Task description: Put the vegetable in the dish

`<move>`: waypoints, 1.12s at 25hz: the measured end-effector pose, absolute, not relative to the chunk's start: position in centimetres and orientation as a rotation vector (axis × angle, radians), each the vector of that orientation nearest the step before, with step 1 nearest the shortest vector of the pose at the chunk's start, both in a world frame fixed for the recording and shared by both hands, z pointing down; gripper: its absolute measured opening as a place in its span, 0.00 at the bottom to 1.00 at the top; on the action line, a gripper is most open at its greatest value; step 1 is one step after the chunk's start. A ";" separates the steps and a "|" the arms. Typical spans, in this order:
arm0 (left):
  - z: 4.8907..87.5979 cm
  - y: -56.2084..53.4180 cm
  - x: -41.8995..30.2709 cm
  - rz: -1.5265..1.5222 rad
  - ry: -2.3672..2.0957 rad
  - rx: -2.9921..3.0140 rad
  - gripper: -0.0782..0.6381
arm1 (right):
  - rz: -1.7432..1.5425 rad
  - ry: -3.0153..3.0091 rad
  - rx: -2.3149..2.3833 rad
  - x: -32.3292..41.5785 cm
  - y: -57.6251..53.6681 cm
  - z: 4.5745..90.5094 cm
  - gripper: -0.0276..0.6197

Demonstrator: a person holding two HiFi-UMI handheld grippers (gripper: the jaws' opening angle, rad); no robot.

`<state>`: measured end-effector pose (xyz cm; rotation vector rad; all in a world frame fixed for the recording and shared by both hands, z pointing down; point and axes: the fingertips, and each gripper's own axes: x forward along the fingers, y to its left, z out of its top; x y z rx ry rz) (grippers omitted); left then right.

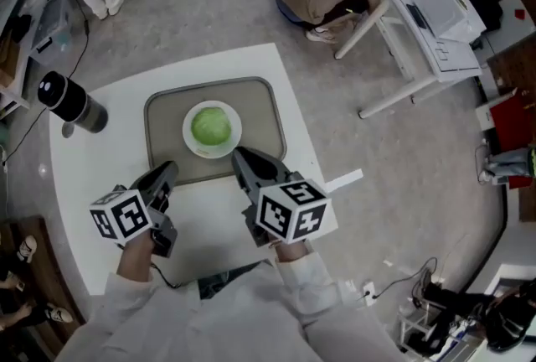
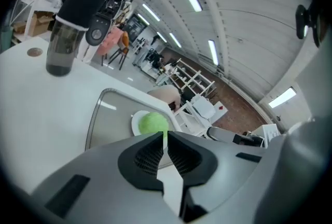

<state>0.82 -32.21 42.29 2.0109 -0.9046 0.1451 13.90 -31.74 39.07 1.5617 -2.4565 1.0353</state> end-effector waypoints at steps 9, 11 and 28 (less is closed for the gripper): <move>34.5 -21.5 -0.6 0.100 -0.819 2.282 0.12 | 0.867 -2.568 1.638 8.3 -20.9 32.9 0.08; 33.2 -19.6 -0.7 0.100 -0.816 2.345 0.12 | 0.813 -2.592 1.662 7.4 -19.2 31.7 0.08; 30.5 -10.8 1.9 0.156 -0.871 2.469 0.12 | 0.695 -2.658 1.617 6.4 -10.5 28.8 0.07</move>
